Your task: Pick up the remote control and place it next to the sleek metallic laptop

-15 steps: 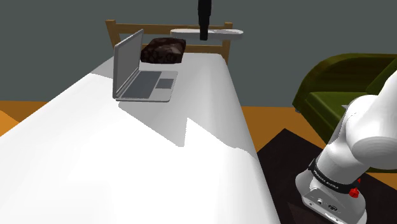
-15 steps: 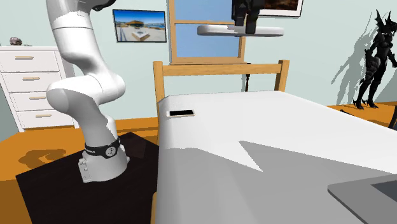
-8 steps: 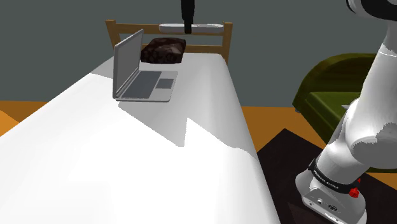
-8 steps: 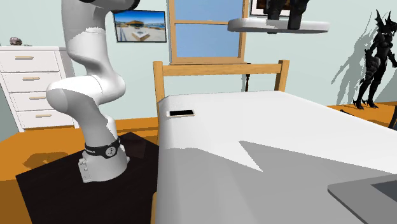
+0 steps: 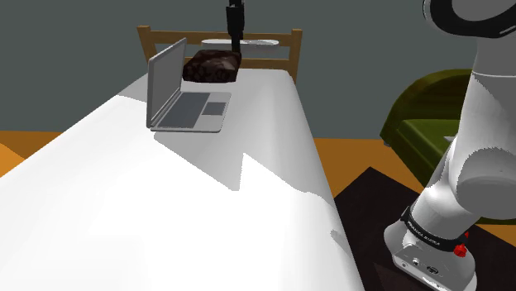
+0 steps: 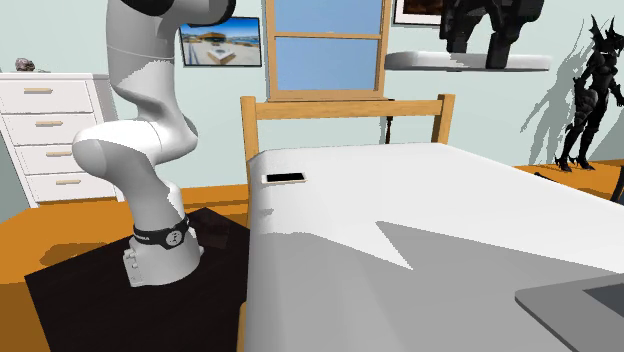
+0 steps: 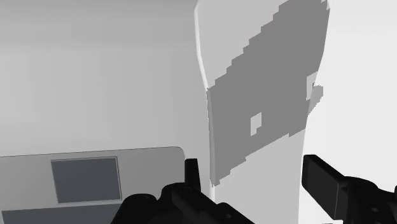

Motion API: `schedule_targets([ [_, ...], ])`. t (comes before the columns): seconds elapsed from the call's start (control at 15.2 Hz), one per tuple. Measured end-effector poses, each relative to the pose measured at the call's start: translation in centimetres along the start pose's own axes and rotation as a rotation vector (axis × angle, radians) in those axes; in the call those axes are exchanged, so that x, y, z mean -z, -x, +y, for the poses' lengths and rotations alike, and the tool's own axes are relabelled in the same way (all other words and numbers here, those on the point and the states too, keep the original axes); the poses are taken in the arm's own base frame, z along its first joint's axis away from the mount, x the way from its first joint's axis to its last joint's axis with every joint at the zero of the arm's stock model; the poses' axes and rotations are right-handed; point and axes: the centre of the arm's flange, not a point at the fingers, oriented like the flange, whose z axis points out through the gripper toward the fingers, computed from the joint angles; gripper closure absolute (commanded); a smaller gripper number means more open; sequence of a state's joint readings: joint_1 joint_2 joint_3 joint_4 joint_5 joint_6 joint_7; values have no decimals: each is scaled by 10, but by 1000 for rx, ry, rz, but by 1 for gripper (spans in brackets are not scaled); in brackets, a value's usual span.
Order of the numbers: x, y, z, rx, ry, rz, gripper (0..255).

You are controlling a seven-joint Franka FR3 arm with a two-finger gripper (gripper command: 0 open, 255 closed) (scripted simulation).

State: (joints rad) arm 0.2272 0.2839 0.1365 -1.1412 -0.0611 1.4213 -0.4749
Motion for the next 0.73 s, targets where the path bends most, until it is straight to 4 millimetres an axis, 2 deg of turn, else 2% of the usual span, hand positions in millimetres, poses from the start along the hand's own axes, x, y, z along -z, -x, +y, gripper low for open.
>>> schedule_targets([
  [0.73,-60,0,-1,0,0,0,255],
])
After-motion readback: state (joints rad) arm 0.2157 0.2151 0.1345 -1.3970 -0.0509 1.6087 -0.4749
